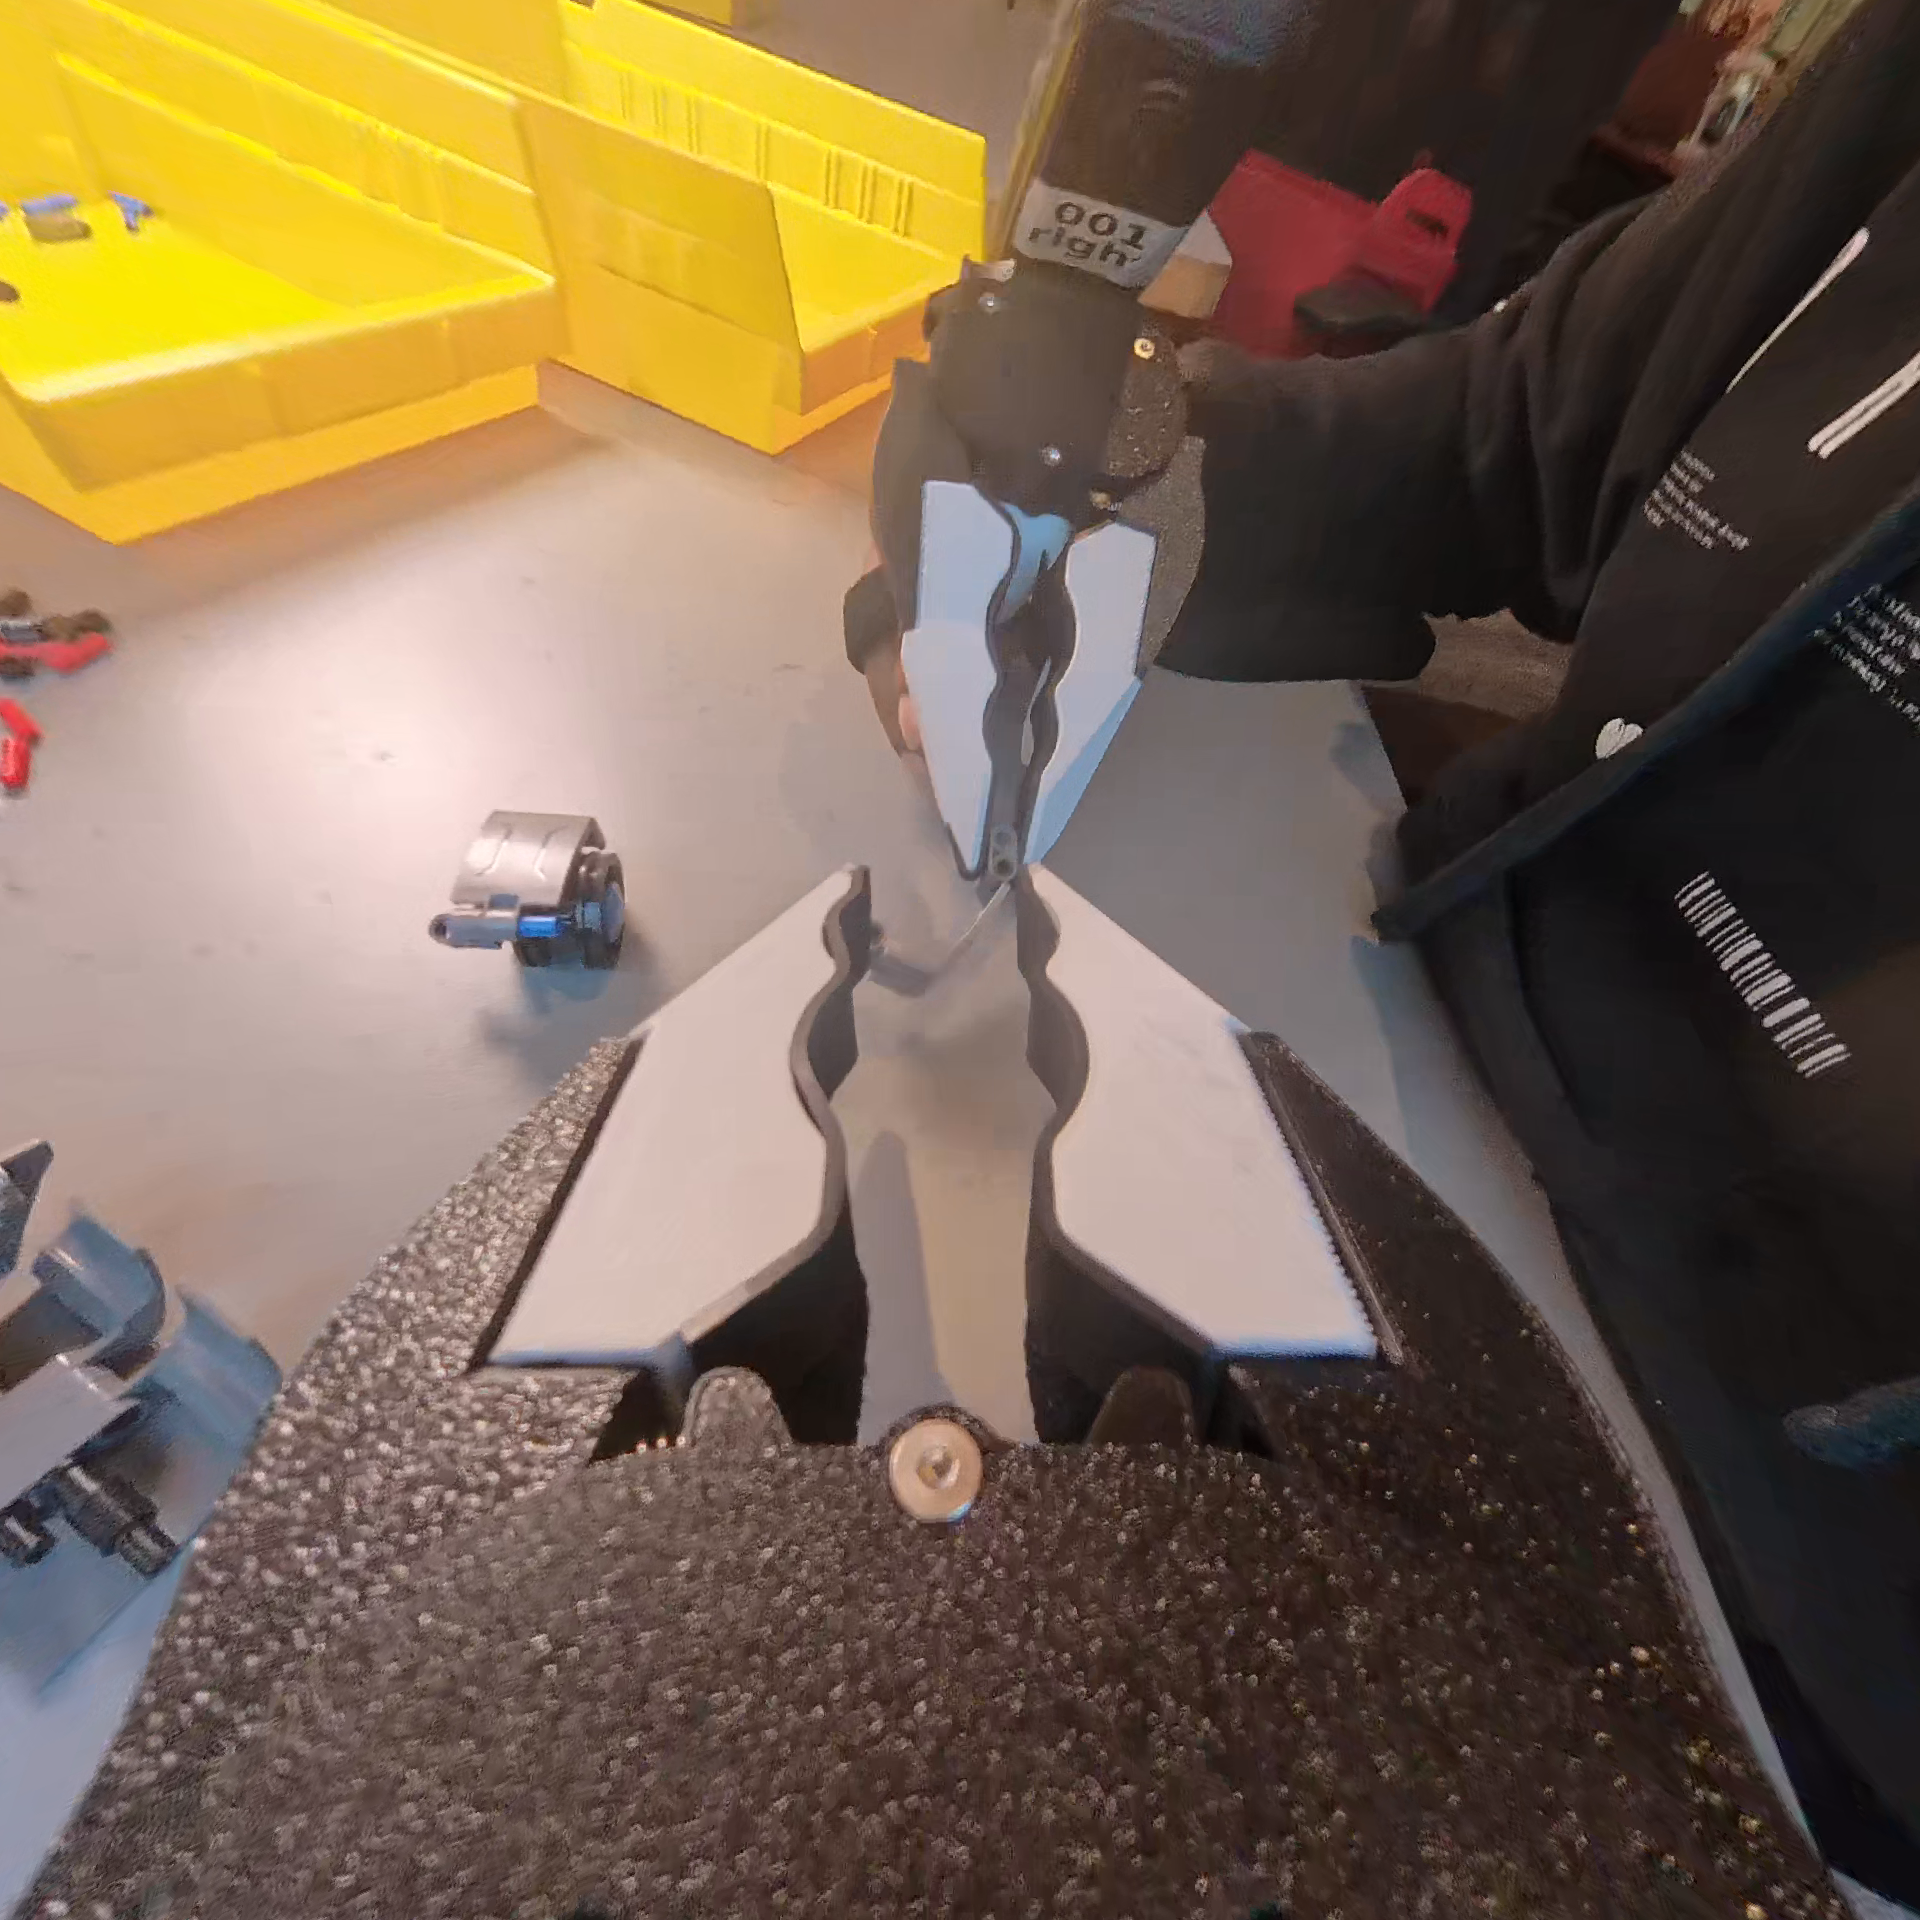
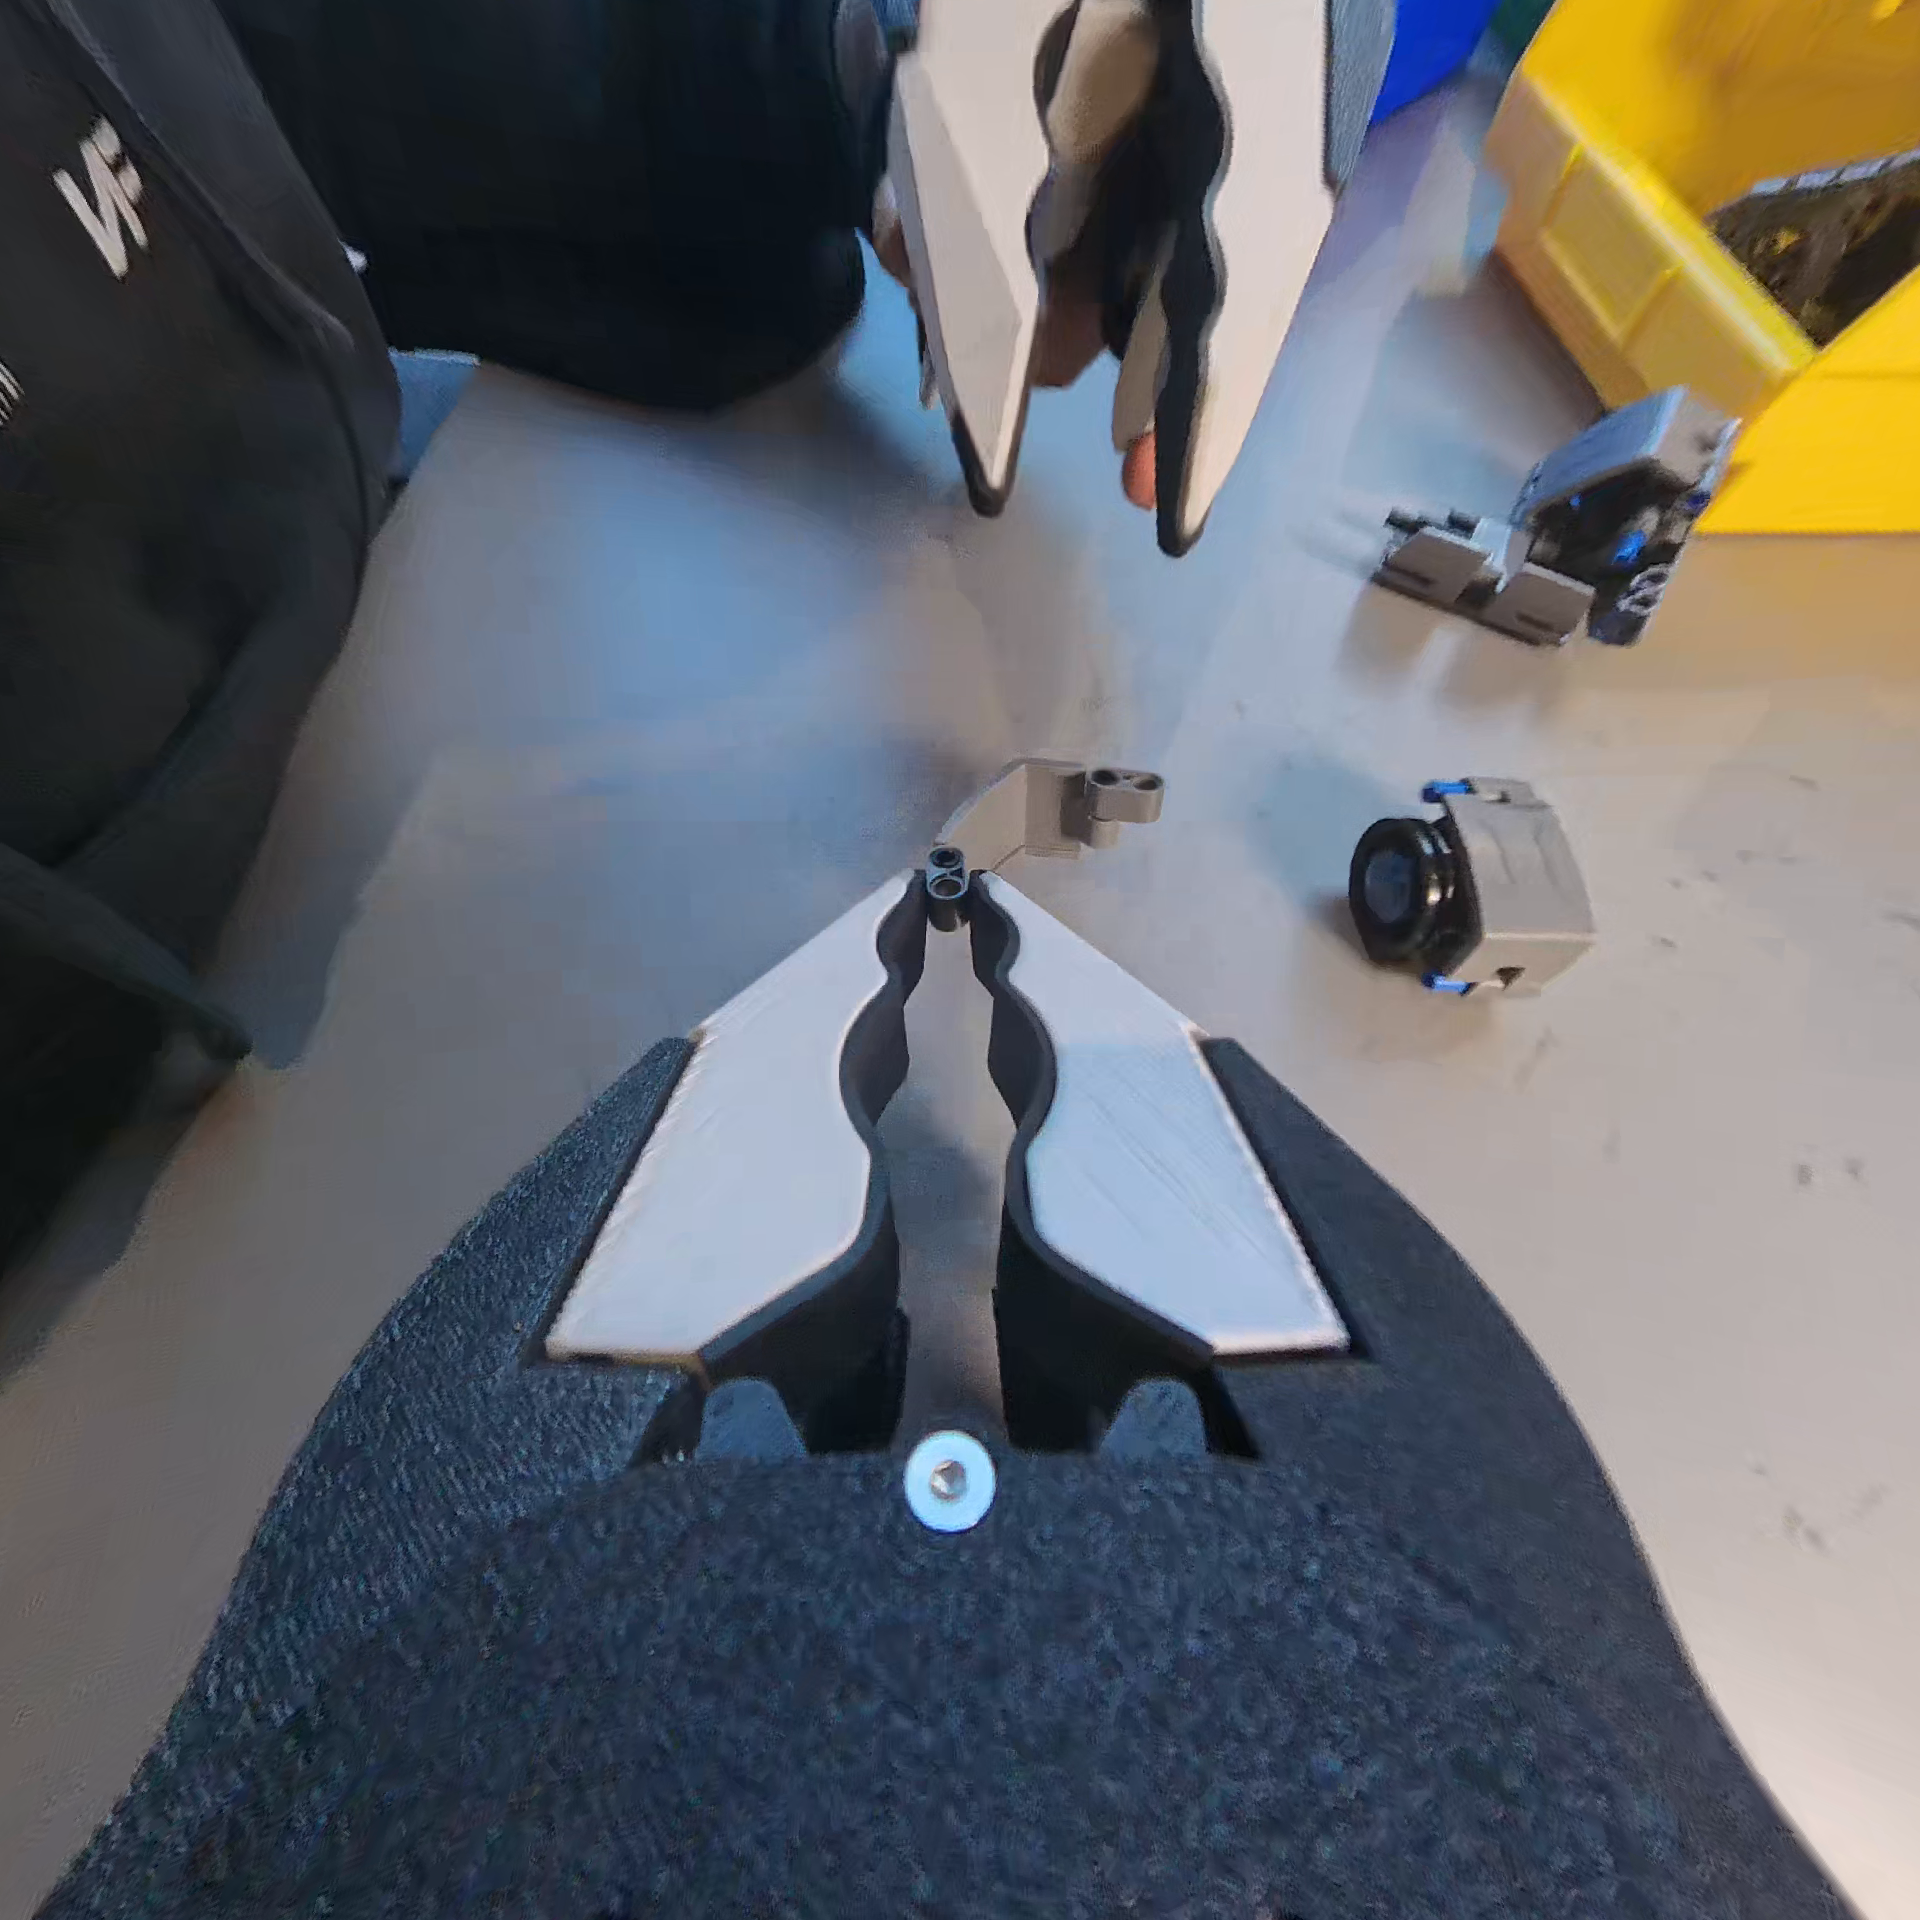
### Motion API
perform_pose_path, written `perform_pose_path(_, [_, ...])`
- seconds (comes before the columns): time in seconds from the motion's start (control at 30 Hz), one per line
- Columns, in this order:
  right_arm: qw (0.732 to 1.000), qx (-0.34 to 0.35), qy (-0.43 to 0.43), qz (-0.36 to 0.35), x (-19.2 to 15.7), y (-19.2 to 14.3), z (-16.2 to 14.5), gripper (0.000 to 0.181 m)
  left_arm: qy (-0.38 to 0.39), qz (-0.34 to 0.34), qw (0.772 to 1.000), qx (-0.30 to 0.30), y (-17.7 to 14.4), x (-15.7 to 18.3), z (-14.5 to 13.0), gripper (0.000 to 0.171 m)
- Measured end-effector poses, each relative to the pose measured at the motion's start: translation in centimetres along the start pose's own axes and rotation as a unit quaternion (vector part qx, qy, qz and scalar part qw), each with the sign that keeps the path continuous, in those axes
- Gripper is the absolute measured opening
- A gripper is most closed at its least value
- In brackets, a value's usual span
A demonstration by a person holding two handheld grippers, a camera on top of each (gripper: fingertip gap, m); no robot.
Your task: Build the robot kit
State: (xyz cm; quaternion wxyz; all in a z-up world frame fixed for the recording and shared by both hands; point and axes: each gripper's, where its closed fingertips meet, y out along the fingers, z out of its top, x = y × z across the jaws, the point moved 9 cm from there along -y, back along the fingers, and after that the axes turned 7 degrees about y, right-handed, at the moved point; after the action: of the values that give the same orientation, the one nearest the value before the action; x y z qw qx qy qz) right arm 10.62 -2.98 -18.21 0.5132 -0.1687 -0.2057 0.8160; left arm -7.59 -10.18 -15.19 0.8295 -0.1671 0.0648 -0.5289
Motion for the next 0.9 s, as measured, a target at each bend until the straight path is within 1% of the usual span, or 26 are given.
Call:
perform_pose_path(0.1, [0.999,-0.041,-0.003,0.001,-0.3,1.0,-0.3,0.006,0.050,-0.014,0.998,-0.044,1.7,1.3,-0.3,0.027])
perform_pose_path(0.2, [0.999,-0.045,-0.002,0.018,-0.7,1.5,-0.1,0.006,0.073,-0.044,0.993,-0.082,3.2,2.4,-0.8,0.029])
perform_pose_path(0.27, [0.998,-0.050,-0.003,0.022,-0.8,1.6,-0.1,0.006,0.093,-0.049,0.989,-0.107,3.8,2.6,-0.9,0.028])
perform_pose_path(0.4, [0.998,-0.056,0.004,0.041,-1.1,1.7,-0.1,0.006,0.135,-0.057,0.977,-0.158,4.5,3.1,-1.2,0.019])
perform_pose_path(0.53, [0.997,-0.058,0.007,0.059,-1.4,1.9,0.0,0.006,0.165,-0.058,0.963,-0.204,5.1,3.3,-1.7,0.006])
perform_pose_path(0.67, [0.996,-0.063,0.006,0.063,-1.6,1.9,-0.1,0.006,0.166,-0.072,0.961,-0.212,5.5,3.5,-1.7,0.004])
perform_pose_path(0.9, [0.996,-0.068,0.010,0.062,-1.7,1.9,-0.2,0.007,0.135,-0.095,0.964,-0.208,5.5,3.5,-1.8,0.002])
